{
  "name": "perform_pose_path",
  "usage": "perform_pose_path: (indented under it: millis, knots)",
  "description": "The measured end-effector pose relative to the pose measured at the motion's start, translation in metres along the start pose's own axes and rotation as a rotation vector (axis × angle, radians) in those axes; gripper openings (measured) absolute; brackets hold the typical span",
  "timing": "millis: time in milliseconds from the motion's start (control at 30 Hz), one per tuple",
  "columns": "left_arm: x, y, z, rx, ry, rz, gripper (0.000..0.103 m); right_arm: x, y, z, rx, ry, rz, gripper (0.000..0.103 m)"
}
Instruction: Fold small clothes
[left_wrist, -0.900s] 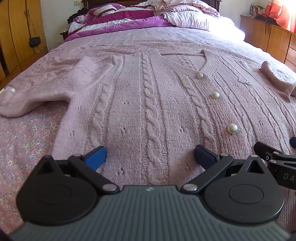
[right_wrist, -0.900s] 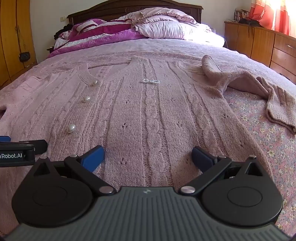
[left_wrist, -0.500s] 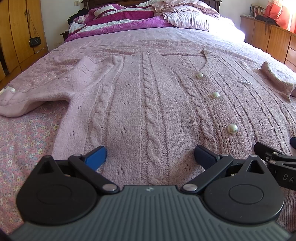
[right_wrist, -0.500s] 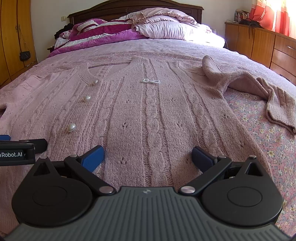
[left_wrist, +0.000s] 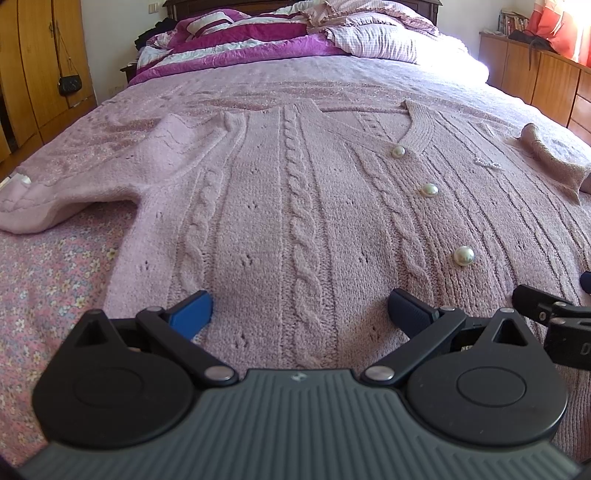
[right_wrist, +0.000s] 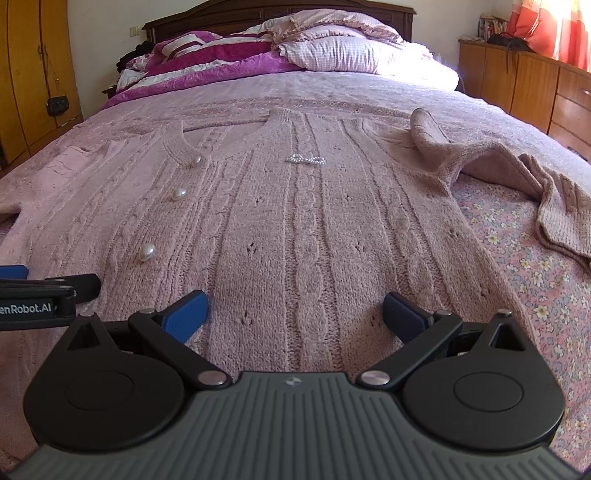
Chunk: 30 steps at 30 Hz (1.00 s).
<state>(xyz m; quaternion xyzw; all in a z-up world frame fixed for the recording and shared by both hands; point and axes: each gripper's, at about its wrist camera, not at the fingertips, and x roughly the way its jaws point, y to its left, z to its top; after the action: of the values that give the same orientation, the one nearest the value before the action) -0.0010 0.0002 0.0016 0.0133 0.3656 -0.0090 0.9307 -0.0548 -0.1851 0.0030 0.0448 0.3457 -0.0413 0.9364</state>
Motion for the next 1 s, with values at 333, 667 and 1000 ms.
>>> perform_pose_path:
  millis: [333, 667, 1000]
  knots:
    - [-0.004, 0.003, 0.007, 0.001, 0.013, -0.009, 0.103, -0.011, -0.015, 0.006, 0.021, 0.022, 0.064, 0.103]
    - [-0.019, -0.002, 0.013, 0.040, -0.021, 0.018, 0.103, -0.027, -0.062, 0.023, 0.028, -0.023, -0.010, 0.103]
    - [-0.023, -0.002, 0.017, 0.014, 0.004, 0.001, 0.103, -0.032, -0.129, 0.046, 0.047, -0.083, -0.141, 0.103]
